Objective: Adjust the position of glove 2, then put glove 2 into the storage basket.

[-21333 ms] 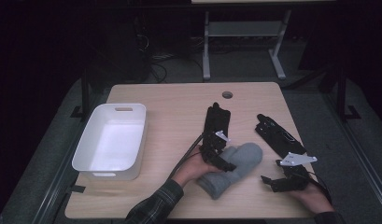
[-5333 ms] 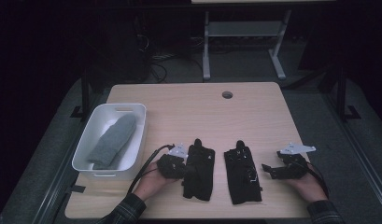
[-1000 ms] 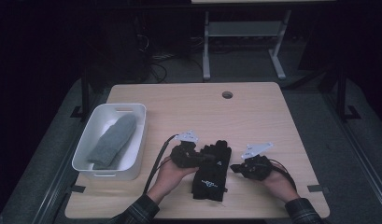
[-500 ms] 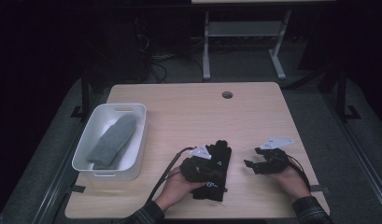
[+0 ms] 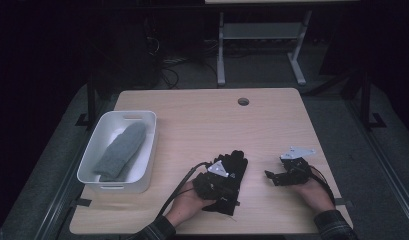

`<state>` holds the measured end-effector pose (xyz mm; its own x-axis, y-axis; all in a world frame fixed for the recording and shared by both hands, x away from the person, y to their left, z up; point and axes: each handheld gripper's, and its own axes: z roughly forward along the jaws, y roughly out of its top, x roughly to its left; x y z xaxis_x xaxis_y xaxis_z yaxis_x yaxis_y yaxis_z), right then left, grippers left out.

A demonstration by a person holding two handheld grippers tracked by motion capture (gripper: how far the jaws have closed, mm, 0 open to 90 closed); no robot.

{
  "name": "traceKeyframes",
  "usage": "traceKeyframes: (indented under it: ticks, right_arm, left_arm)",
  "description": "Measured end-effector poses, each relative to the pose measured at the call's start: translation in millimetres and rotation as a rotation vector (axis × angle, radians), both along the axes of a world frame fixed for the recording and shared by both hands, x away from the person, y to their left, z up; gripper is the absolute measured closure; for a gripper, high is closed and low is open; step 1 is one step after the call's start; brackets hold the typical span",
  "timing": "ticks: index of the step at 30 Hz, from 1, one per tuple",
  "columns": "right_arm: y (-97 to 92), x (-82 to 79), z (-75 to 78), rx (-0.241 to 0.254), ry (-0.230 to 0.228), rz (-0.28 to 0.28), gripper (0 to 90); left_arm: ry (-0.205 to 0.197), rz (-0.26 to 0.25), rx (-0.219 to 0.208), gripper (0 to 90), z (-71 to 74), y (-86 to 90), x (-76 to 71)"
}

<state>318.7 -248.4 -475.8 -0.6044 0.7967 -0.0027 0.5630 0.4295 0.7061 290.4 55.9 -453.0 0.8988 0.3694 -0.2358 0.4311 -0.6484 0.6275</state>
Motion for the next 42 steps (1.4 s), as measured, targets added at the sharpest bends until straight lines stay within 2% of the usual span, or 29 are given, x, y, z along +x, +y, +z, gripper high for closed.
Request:
traceKeyframes:
  ticks: [7, 12, 13, 17, 18, 19, 23, 26, 29, 30, 33, 34, 35, 41, 42]
  right_arm:
    - [-0.6, 1.1, -1.3, -0.004, 0.005, -0.004, 17.3]
    - [-0.5, 1.1, -1.7, 0.001, 0.013, -0.009, 15.6]
    - [-0.8, 1.3, -2.0, 0.003, 0.012, -0.009, 15.6]
    - [-1.3, 2.0, -2.9, 0.017, 0.024, -0.015, 14.2]
    - [-1.3, 2.0, -3.0, 0.019, 0.026, -0.015, 14.0]
    - [-1.2, 2.1, -3.2, 0.019, 0.024, -0.014, 14.0]
    - [-2.7, 1.5, -5.2, 0.037, 0.013, -0.009, 13.8]
    - [-3.4, 0.8, -6.0, 0.042, 0.006, -0.008, 13.4]
    - [-4.0, 0.9, -6.7, 0.044, 0.001, -0.002, 12.7]
    - [-3.9, 1.0, -6.7, 0.045, 0.002, -0.002, 12.6]
    - [-3.9, 1.0, -6.8, 0.045, 0.003, -0.002, 12.4]
    - [-3.9, 1.0, -6.8, 0.044, 0.003, -0.001, 12.4]
    - [-3.9, 1.0, -6.8, 0.045, 0.003, -0.001, 12.4]
    - [-3.4, 1.0, -6.7, 0.047, 0.007, -0.005, 12.2]
    - [-3.4, 1.0, -6.8, 0.048, 0.007, -0.005, 12.2]
  left_arm:
    - [-0.007, 0.049, 0.028, 89.4, 1.3, 28.5, 4.8]
    - [-0.034, 0.071, 0.07, 89.4, 4.4, 49.8, 8.9]
    - [-0.037, 0.091, 0.063, 89.4, 4.1, 53.3, 9.1]
    - [-0.046, 0.125, 0.079, 89.4, 5.9, 66.5, 11.9]
    - [-0.05, 0.12, 0.087, 89.4, 6.2, 69.0, 12.9]
    - [-0.044, 0.14, 0.072, 89.4, 5.3, 69.1, 12.2]
    - [-0.052, 0.12, 0.087, 89.4, 7.7, 70.1, 12.7]
    - [-0.049, 0.126, 0.067, 89.2, 10.1, 69.1, 11.8]
    - [-0.065, 0.117, 0.056, 81.2, 16.5, 70.1, 14.2]
    - [-0.061, 0.126, 0.041, 78.1, 18.1, 69.2, 14.5]
    - [-0.057, 0.101, 0.044, 67.2, 22.5, 68.2, 19.6]
    - [-0.068, 0.096, 0.049, 63.7, 24.1, 67.9, 21.7]
    - [-0.075, 0.104, 0.036, 59.4, 25.8, 65.7, 23.8]
    - [-0.111, 0.079, 0.059, 36.2, 31.0, 55.8, 38.8]
    - [-0.114, 0.084, 0.046, 33.6, 29.9, 53.7, 40.7]
